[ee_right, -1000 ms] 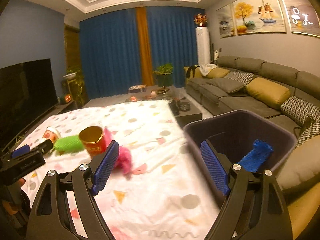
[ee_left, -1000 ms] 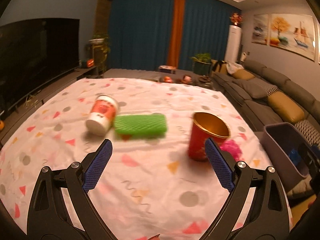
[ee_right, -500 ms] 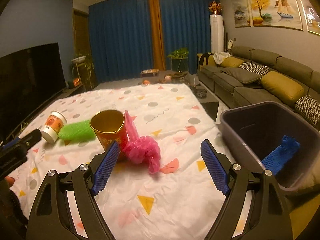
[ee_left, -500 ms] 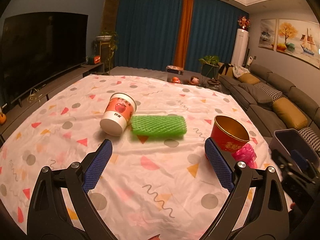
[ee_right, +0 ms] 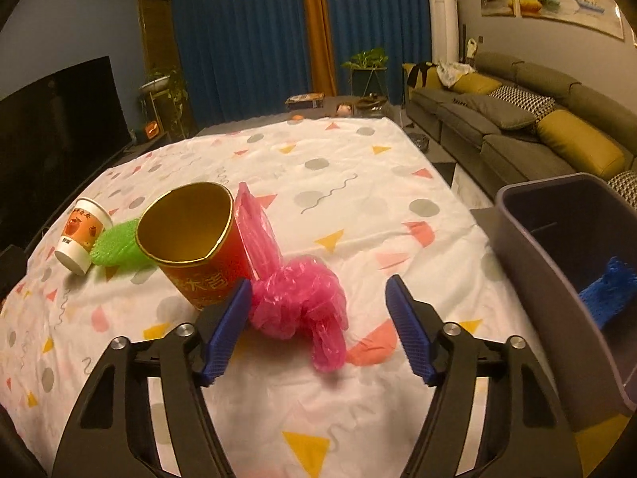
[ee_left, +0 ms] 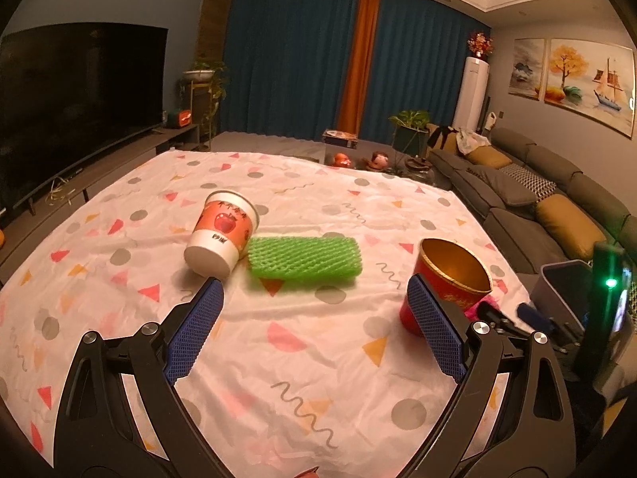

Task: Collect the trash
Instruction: 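Grasp the pink plastic bag with the right gripper while the left gripper grasps the red gold-lined cup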

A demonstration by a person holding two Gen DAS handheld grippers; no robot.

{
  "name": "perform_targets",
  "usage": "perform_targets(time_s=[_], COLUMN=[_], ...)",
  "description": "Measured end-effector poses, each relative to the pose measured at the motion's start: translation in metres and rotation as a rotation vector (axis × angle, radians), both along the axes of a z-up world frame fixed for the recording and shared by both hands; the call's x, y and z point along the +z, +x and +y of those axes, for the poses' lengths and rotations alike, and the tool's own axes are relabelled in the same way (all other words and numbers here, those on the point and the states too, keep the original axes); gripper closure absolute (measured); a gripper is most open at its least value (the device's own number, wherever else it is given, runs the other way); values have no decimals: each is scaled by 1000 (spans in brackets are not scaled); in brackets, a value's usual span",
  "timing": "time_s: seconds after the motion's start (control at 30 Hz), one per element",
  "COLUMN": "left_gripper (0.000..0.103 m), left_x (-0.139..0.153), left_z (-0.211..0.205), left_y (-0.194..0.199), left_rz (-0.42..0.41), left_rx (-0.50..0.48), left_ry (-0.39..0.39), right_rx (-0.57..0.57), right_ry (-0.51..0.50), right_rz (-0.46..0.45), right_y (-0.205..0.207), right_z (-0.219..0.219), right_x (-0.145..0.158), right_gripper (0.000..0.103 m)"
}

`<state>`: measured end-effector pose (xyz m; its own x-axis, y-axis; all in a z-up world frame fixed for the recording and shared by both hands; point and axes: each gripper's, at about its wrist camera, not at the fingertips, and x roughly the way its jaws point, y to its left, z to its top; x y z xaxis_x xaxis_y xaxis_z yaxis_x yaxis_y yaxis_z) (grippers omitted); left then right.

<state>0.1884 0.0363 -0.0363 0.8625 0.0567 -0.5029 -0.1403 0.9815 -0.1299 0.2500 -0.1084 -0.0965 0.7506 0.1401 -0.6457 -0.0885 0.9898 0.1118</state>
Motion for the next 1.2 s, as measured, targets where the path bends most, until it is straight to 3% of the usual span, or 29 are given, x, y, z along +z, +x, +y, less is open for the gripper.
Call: perform_targets(time_s=[0.4, 0.47, 0.97, 1.07, 1.2], left_gripper=[11, 11, 11, 18, 38], left_x=[3, 3, 2, -5, -17], left_z=[-14, -16, -44, -52, -57], left_y=[13, 13, 45, 59, 75], left_rz=[1, 2, 11, 48, 111], left_rx=[-39, -44, -105, -127, -162], left_ry=[12, 15, -8, -16, -38], right_rx=[60, 51, -18, -23, -24], right_ry=[30, 25, 67, 70, 70], right_rz=[19, 6, -106, -116, -131], right_y=[2, -1, -30, -34, -39], right_z=[1, -2, -34, -38, -43], right_x=[-3, -1, 22, 25, 30], right_gripper=[83, 101, 101, 101, 101])
